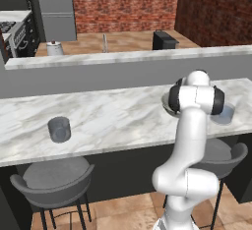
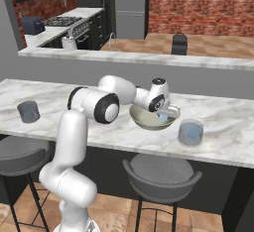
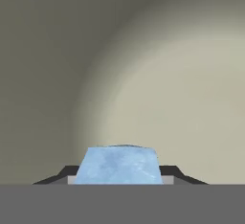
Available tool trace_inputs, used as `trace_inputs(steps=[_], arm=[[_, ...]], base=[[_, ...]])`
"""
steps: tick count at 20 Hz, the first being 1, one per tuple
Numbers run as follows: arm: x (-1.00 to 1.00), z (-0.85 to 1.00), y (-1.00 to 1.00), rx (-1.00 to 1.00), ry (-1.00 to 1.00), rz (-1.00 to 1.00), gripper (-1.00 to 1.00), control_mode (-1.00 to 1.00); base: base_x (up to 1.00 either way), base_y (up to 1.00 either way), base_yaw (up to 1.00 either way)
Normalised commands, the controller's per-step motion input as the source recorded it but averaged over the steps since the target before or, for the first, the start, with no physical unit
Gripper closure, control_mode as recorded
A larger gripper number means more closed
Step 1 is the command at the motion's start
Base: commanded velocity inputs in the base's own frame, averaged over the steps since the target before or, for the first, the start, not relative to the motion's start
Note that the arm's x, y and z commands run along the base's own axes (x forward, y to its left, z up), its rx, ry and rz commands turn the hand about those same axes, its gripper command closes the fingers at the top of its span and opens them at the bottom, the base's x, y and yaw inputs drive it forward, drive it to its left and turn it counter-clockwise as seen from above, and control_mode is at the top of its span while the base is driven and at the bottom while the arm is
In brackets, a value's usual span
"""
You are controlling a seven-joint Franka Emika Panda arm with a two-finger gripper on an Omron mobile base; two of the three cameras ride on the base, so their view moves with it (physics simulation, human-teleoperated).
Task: There are four ice cubes in the ice bowl. Place two ice cubes in each glass of water.
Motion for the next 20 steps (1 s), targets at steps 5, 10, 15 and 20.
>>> trace_inputs(steps=[5, 10, 15, 20], arm=[[-0.75, 0.75, -0.01, 0.0, -0.07, 0.05, 1.0, -1.0], [-0.88, 0.98, -0.1, 0.0, -0.11, 0.04, 1.0, -1.0], [-0.92, 0.89, -0.27, -0.02, -0.06, 0.01, 1.0, -1.0], [-0.71, 0.52, -0.42, -0.05, 0.0, 0.0, 1.0, -1.0]], base=[[0.0, 0.0, 0.0], [0.0, 0.0, 0.0], [0.0, 0.0, 0.0], [0.0, 0.0, 0.0]])
